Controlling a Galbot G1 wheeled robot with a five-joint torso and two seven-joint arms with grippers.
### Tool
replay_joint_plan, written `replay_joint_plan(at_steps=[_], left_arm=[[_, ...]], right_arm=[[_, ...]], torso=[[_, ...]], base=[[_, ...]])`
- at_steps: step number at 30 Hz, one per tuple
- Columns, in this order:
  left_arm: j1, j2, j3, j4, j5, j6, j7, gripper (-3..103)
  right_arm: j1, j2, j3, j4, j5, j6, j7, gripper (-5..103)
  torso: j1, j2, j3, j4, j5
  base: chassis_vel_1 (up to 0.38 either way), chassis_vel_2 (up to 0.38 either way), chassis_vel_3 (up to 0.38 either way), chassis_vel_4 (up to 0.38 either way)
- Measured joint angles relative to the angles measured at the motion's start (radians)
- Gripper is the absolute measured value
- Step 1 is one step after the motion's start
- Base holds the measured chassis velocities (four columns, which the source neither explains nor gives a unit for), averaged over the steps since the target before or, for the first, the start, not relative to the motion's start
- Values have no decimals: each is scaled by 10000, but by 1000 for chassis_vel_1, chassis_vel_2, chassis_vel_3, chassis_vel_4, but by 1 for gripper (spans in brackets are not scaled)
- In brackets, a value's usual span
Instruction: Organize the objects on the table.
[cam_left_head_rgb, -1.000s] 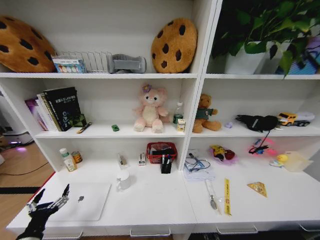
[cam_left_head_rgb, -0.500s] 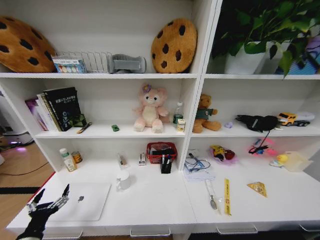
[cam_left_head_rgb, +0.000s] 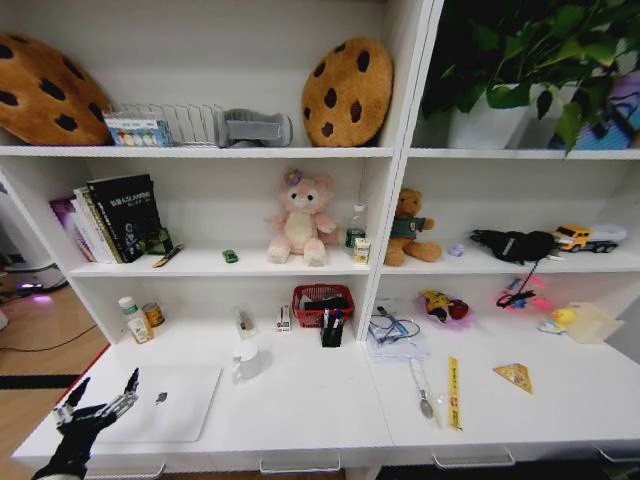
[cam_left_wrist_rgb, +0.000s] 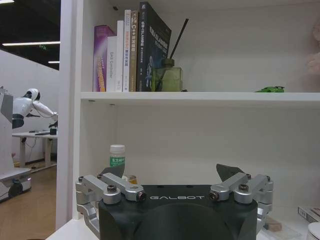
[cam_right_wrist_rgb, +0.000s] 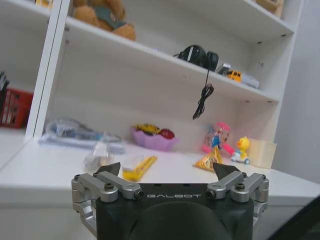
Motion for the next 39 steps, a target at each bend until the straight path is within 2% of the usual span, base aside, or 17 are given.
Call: replay_joint_plan(at_steps=[2, 5, 10, 11, 13, 17, 19, 28, 39], left_arm=[[-1, 0, 0, 0, 0, 0, 0, 100], [0, 0, 0, 0, 0, 0, 0, 100], [0, 0, 0, 0, 0, 0, 0, 100], [0, 0, 0, 0, 0, 0, 0, 100], [0, 0, 0, 0, 0, 0, 0, 100], [0, 0, 0, 0, 0, 0, 0, 100], [-1, 0, 0, 0, 0, 0, 0, 100], [0, 0, 0, 0, 0, 0, 0, 100], [0, 0, 0, -1, 0, -1, 0, 100]], right_arm=[[-16, -44, 61, 297, 153, -55, -34, 100], [179, -355, 380, 1141, 747, -506, -323, 100], [846, -762, 818, 1389, 1171, -1033, -665, 100], [846, -762, 818, 1389, 1171, -1033, -665, 100], [1353, -990, 964, 1383, 1272, -1546, -532, 100], [1768, -1228, 1012, 1279, 1376, -1838, -499, 100], [2055, -1487, 1100, 1370, 1752, -2163, -629, 100], [2600, -2007, 1327, 1218, 2333, -2581, -723, 100], [3572, -2701, 1487, 418, 3217, -3514, -330, 100]], torso=[[0, 0, 0, 0, -1], [0, 0, 0, 1, 0], [1, -1, 1, 1, 2], [1, -1, 1, 1, 2], [2, -2, 1, 1, 3], [3, -3, 1, 1, 4], [3, -3, 1, 1, 3], [3, -2, 1, 1, 0], [2, -2, 1, 1, 5]], base=[[0, 0, 0, 0], [0, 0, 0, 0], [0, 0, 0, 0], [0, 0, 0, 0], [0, 0, 0, 0], [0, 0, 0, 0], [0, 0, 0, 0], [-2, -13, 5, 2], [-137, -133, 135, 138]])
